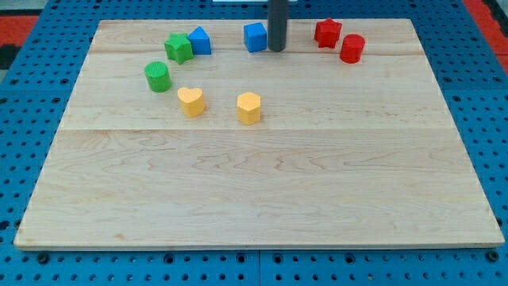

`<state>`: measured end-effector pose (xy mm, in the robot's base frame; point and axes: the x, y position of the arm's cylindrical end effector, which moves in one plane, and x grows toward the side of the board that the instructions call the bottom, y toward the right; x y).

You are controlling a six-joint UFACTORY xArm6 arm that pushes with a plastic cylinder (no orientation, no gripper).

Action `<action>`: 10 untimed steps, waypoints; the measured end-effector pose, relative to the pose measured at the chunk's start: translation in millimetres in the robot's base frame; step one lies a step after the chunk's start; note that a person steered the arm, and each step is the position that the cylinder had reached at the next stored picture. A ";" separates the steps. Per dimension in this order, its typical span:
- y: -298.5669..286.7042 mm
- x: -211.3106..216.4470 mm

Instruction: Make red blocks little more close to each other

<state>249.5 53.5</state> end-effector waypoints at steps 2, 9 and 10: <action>3.1 -57.7; 118.1 7.4; 121.1 2.3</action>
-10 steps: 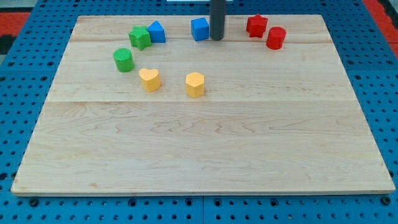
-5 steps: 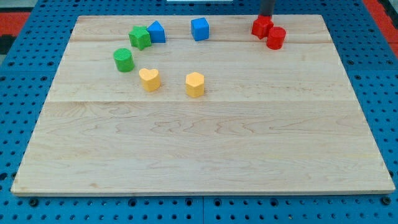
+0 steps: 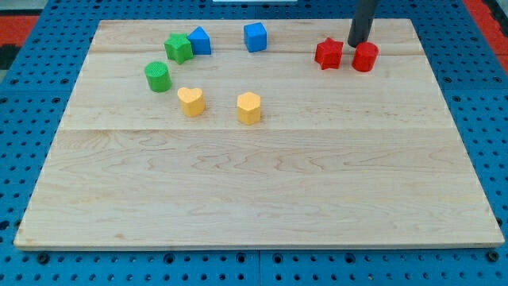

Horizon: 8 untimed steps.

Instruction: Make red blocks little more close to each other

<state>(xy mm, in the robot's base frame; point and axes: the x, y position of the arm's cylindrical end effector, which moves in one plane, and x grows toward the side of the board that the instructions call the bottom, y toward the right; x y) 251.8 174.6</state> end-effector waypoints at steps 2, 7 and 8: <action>31.5 25.8; -18.9 43.0; -40.1 29.0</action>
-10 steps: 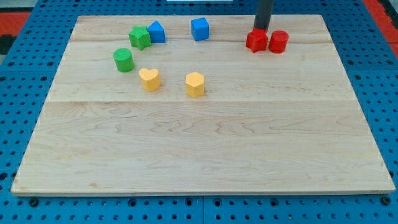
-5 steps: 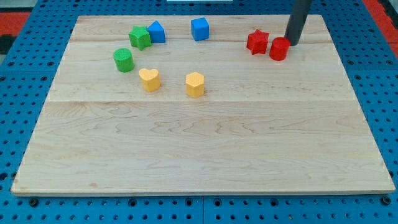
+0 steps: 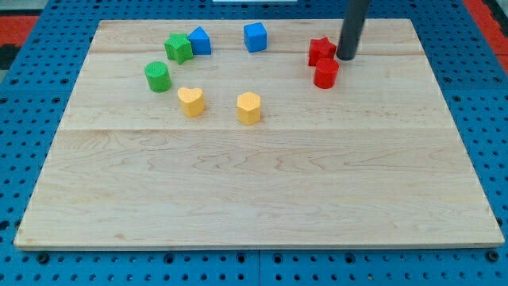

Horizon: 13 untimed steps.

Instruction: Make red blocks little more close to each other

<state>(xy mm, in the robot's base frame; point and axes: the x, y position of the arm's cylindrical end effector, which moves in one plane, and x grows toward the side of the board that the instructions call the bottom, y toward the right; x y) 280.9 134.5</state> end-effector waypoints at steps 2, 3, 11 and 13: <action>-36.7 -3.5; -35.0 -24.0; -21.4 85.4; -52.0 42.0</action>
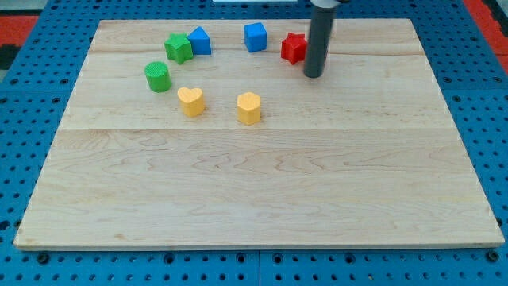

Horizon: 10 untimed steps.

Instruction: Make red blocks little more close to each other

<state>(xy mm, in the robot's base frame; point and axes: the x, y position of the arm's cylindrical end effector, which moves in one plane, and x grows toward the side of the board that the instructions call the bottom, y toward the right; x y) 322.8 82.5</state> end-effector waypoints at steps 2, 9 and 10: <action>13.5 -3.1; -51.1 -46.7; -61.3 1.4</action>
<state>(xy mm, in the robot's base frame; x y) 324.2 21.1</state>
